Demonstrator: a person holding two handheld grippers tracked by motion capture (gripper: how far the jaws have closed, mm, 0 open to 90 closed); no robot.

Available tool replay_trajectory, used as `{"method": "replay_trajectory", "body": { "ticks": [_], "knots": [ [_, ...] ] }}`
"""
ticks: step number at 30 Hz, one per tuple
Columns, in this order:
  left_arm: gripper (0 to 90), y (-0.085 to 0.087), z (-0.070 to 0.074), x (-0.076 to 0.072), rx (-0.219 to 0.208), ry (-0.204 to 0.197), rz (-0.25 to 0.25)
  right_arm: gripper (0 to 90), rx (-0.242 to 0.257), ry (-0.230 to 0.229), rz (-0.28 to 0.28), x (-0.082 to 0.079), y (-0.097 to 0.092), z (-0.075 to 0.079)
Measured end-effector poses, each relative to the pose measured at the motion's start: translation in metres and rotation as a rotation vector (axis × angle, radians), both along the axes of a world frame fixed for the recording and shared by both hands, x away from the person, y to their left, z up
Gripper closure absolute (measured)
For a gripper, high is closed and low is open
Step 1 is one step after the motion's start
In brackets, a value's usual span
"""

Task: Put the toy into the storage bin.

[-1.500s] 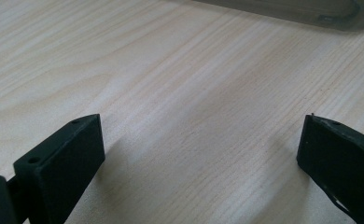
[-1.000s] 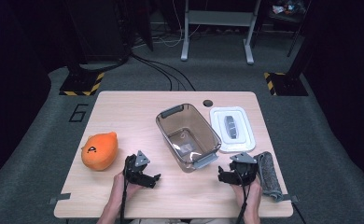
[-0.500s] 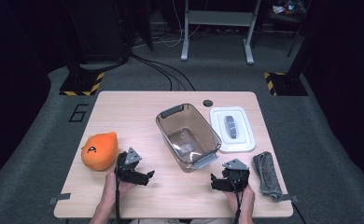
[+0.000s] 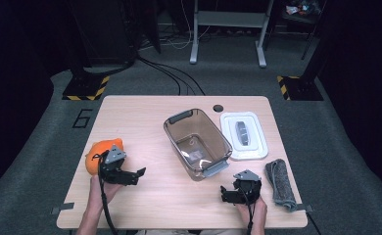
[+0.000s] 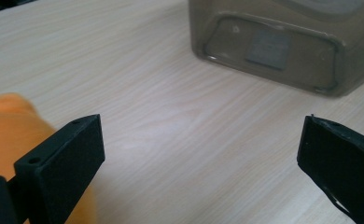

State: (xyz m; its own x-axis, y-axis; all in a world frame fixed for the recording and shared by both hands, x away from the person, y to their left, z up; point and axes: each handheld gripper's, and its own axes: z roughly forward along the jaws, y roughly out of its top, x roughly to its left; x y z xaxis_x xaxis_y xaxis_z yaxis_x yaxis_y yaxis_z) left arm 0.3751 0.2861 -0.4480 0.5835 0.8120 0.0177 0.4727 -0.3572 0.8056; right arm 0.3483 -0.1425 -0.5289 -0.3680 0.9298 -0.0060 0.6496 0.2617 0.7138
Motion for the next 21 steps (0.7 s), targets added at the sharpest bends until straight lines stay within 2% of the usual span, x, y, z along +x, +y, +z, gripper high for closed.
{"method": "replay_trajectory", "body": {
  "ticks": [1, 3, 4, 6, 12, 16, 21],
  "knots": [
    [0.6, 0.008, 0.005, 0.0, -0.016, -0.004, 0.026, 2.1, 0.003, 0.004, 0.0, 0.0, 0.0, 0.0],
    [0.6, 0.013, 0.008, 0.0, -0.02, -0.002, 0.035, 1.5, 0.001, 0.003, 0.006, 0.001, -0.002, -0.001],
    [0.6, 0.023, 0.013, 0.0, -0.023, -0.008, 0.064, 0.0, 0.001, 0.009, 0.01, 0.002, -0.003, -0.001],
    [0.6, 0.028, 0.016, 0.0, -0.032, -0.007, 0.076, 0.0, 0.004, 0.006, 0.007, 0.003, -0.003, -0.001],
    [0.7, 0.059, 0.028, 0.003, -0.059, -0.011, 0.196, 0.0, 0.008, 0.001, 0.015, 0.003, -0.005, -0.002],
    [0.7, 0.078, 0.028, 0.008, -0.066, 0.028, 0.266, 0.0, 0.005, -0.002, 0.017, 0.003, -0.006, -0.002],
    [0.2, 0.089, 0.017, 0.016, -0.078, 0.078, 0.338, 0.0, 0.005, -0.002, 0.017, 0.003, -0.006, -0.002]
  ]
}}
